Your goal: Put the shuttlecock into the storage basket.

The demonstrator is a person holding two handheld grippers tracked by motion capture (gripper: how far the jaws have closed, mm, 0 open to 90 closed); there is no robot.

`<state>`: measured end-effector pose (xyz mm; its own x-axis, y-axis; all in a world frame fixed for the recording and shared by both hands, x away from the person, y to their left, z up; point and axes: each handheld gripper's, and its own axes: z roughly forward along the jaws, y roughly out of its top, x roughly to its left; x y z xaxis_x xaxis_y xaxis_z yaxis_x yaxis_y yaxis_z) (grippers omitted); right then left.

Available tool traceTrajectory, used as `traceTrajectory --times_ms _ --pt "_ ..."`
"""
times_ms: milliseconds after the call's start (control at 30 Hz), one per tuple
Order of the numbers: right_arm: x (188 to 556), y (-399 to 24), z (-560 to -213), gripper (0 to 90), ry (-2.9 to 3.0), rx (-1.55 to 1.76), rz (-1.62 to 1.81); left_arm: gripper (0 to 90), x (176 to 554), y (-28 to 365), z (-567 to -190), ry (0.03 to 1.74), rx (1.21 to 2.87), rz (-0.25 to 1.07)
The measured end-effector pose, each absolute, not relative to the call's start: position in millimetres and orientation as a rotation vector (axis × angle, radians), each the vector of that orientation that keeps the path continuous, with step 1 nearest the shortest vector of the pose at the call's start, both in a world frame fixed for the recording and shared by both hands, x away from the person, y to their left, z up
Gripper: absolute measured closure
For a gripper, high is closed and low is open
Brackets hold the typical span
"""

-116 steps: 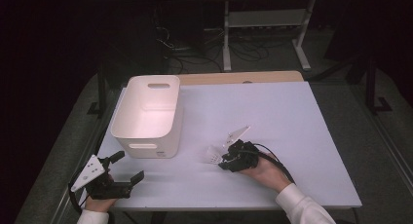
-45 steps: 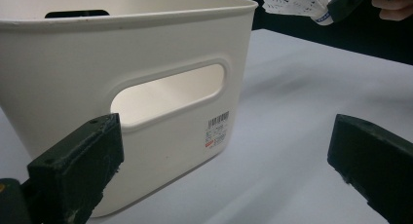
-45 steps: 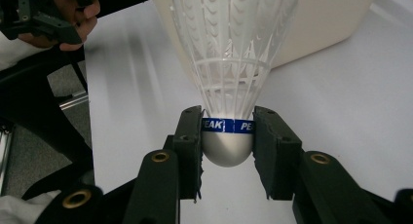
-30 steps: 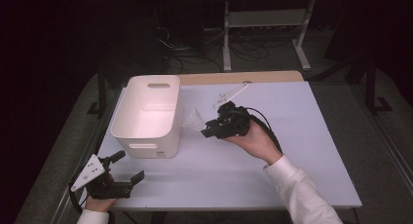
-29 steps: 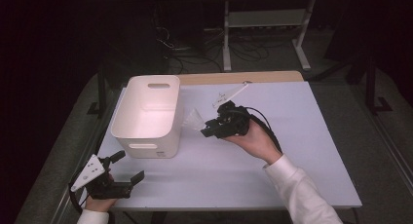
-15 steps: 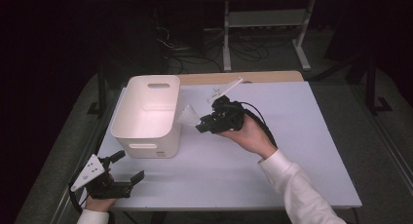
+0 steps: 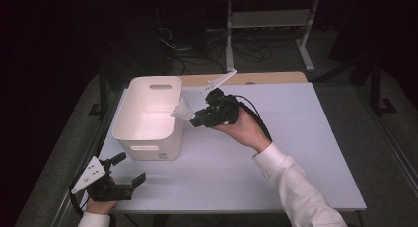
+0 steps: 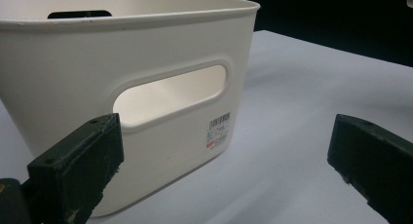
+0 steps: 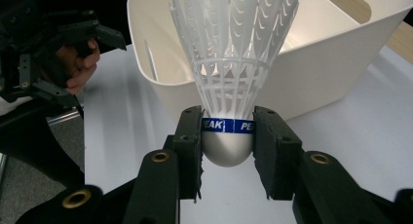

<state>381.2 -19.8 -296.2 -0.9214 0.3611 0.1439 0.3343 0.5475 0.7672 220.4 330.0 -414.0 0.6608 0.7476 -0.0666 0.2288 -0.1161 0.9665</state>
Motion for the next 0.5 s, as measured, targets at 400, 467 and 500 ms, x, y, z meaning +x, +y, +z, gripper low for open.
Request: traceTrajectory --times_ms 400,467,500 --pt "390 -7 -290 63.7 2.742 0.572 1.353 0.0 220 330 -414 0.808 1.672 0.536" --pt "391 -5 -288 63.7 2.748 0.564 1.350 0.0 220 330 -414 0.809 1.673 0.535" --pt "390 -4 -287 63.7 2.751 0.576 1.352 0.0 220 330 -414 0.810 1.671 0.534"
